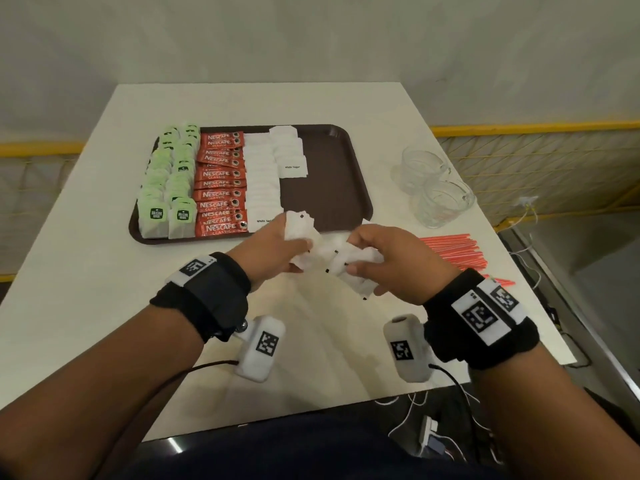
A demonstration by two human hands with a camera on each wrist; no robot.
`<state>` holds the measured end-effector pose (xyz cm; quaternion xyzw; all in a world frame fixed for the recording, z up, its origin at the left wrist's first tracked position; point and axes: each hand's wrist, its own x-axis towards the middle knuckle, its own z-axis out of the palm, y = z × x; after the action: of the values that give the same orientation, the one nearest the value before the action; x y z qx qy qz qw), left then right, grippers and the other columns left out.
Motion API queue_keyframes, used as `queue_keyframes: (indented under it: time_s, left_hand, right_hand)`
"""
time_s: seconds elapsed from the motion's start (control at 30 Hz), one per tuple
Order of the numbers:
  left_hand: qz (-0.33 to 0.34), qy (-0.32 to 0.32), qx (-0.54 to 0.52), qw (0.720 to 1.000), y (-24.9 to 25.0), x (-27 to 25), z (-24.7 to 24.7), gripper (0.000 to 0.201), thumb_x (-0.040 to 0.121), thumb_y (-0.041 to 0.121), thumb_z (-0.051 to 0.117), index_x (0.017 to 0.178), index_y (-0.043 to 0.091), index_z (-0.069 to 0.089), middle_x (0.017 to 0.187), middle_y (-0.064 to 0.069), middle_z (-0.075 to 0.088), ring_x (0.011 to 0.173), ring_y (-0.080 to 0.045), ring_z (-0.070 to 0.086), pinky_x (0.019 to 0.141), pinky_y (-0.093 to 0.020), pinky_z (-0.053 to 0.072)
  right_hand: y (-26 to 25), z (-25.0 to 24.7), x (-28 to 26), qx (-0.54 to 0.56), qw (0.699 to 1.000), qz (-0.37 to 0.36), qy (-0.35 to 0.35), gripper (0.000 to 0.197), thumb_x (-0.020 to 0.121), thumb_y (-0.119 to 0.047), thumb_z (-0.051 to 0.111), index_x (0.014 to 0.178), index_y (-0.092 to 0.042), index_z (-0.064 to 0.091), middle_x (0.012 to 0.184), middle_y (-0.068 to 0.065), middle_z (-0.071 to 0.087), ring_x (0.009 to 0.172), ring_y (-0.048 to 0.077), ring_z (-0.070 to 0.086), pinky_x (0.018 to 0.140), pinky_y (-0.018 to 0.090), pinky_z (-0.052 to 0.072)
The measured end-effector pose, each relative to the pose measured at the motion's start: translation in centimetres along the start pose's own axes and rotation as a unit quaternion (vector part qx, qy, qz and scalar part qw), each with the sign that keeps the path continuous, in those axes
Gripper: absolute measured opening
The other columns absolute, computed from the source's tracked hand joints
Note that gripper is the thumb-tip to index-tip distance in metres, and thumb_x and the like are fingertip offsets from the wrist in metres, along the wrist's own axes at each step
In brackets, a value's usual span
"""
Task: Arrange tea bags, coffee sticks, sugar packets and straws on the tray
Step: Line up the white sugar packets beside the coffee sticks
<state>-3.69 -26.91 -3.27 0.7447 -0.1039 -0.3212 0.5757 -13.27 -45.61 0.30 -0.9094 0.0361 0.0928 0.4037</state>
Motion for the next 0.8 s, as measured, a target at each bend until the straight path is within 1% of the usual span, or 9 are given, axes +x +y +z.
queue_keyframes:
  time_s: [0.07, 0.1, 0.2, 0.23, 0.37, 0.47, 0.57, 0.67, 0.8]
  left_hand:
    - [0.006, 0.017, -0.074, 0.997, 0.5, -0.5, -0.6, 0.033, 0.099, 0.009, 0.053, 0.131, 0.015, 0.046, 0.116, 0.001, 0.061, 0.093, -0.007, 0.066, 0.071, -0.025, 0.059]
    - [-0.002, 0.008, -0.118, 0.993, 0.7, -0.8, -0.8, 0.028, 0.1, 0.009, 0.05, 0.128, 0.014, 0.047, 0.116, 0.001, 0.063, 0.092, -0.008, 0.068, 0.071, -0.026, 0.059]
    - [-0.03, -0.025, -0.251, 0.967, 1.0, -1.0, -1.8, 0.033, 0.102, 0.012, 0.043, 0.135, 0.008, 0.047, 0.123, -0.017, 0.066, 0.104, -0.035, 0.069, 0.078, -0.047, 0.059]
    - [-0.032, -0.031, -0.269, 0.962, 1.1, -1.1, -2.1, 0.037, 0.102, 0.015, 0.041, 0.137, 0.006, 0.045, 0.124, -0.019, 0.066, 0.107, -0.038, 0.067, 0.08, -0.051, 0.057]
    - [-0.031, -0.061, -0.322, 0.944, 1.1, -1.0, -3.2, 0.045, 0.103, 0.032, 0.034, 0.141, 0.011, 0.045, 0.129, -0.017, 0.064, 0.112, -0.038, 0.064, 0.089, -0.057, 0.054]
    - [-0.012, -0.073, -0.341, 0.937, 1.2, -1.0, -3.9, 0.046, 0.101, 0.041, 0.038, 0.137, 0.014, 0.051, 0.129, -0.015, 0.064, 0.112, -0.034, 0.065, 0.09, -0.053, 0.055]
    - [0.012, -0.037, -0.366, 0.93, 1.2, -0.5, -4.9, 0.042, 0.101, 0.027, 0.046, 0.139, 0.01, 0.048, 0.126, -0.016, 0.065, 0.102, -0.03, 0.069, 0.081, -0.046, 0.06]
    - [0.043, 0.002, -0.383, 0.923, 1.1, 0.2, -5.8, 0.039, 0.101, 0.016, 0.048, 0.14, 0.013, 0.047, 0.127, -0.014, 0.066, 0.106, -0.031, 0.068, 0.077, -0.042, 0.061]
    - [0.071, 0.046, -0.359, 0.93, 0.9, 1.4, -6.8, 0.041, 0.099, 0.01, 0.053, 0.139, 0.015, 0.045, 0.128, -0.01, 0.066, 0.113, -0.03, 0.066, 0.079, -0.039, 0.06]
  right_hand:
    - [-1.3, 0.0, 0.9, 0.034, 0.999, -0.028, -0.019, 0.01, 0.088, -0.016, 0.067, 0.096, -0.016, 0.061, 0.092, 0.002, 0.065, 0.073, 0.019, 0.068, 0.055, 0.029, 0.058]
    - [-1.9, 0.0, 1.4, 0.043, 0.998, -0.04, -0.024, 0.009, 0.088, -0.015, 0.067, 0.096, -0.015, 0.061, 0.092, 0.002, 0.065, 0.073, 0.018, 0.069, 0.056, 0.027, 0.057]
    - [-3.2, 0.5, 3.3, 0.049, 0.997, -0.062, -0.018, 0.011, 0.087, -0.012, 0.068, 0.096, -0.016, 0.062, 0.094, 0.0, 0.065, 0.076, 0.017, 0.068, 0.058, 0.026, 0.058]
    - [-3.6, 0.8, 3.9, 0.044, 0.997, -0.068, -0.012, 0.013, 0.086, -0.011, 0.069, 0.097, -0.016, 0.062, 0.095, 0.001, 0.064, 0.078, 0.018, 0.068, 0.058, 0.028, 0.059]
    - [-5.0, 1.4, 6.4, 0.03, 0.995, -0.09, 0.025, 0.03, 0.08, -0.009, 0.075, 0.103, -0.017, 0.057, 0.101, 0.004, 0.061, 0.084, 0.021, 0.065, 0.062, 0.035, 0.06]
    - [-5.9, 1.4, 8.1, 0.008, 0.994, -0.094, 0.051, 0.042, 0.07, -0.018, 0.084, 0.102, -0.018, 0.057, 0.091, 0.004, 0.063, 0.078, 0.02, 0.062, 0.072, 0.042, 0.057]
    - [-6.3, 1.6, 9.6, 0.025, 0.993, -0.078, 0.085, 0.046, 0.064, -0.025, 0.088, 0.096, -0.018, 0.057, 0.086, 0.009, 0.064, 0.068, 0.018, 0.058, 0.071, 0.044, 0.056]
    - [-6.4, 2.1, 10.7, 0.051, 0.993, -0.036, 0.103, 0.046, 0.066, -0.033, 0.087, 0.096, -0.015, 0.056, 0.077, 0.006, 0.063, 0.068, 0.023, 0.064, 0.065, 0.043, 0.059]
    - [-6.3, 2.6, 12.2, 0.124, 0.989, 0.007, 0.082, 0.033, 0.074, -0.027, 0.083, 0.09, -0.01, 0.059, 0.072, 0.007, 0.066, 0.065, 0.022, 0.068, 0.061, 0.037, 0.058]
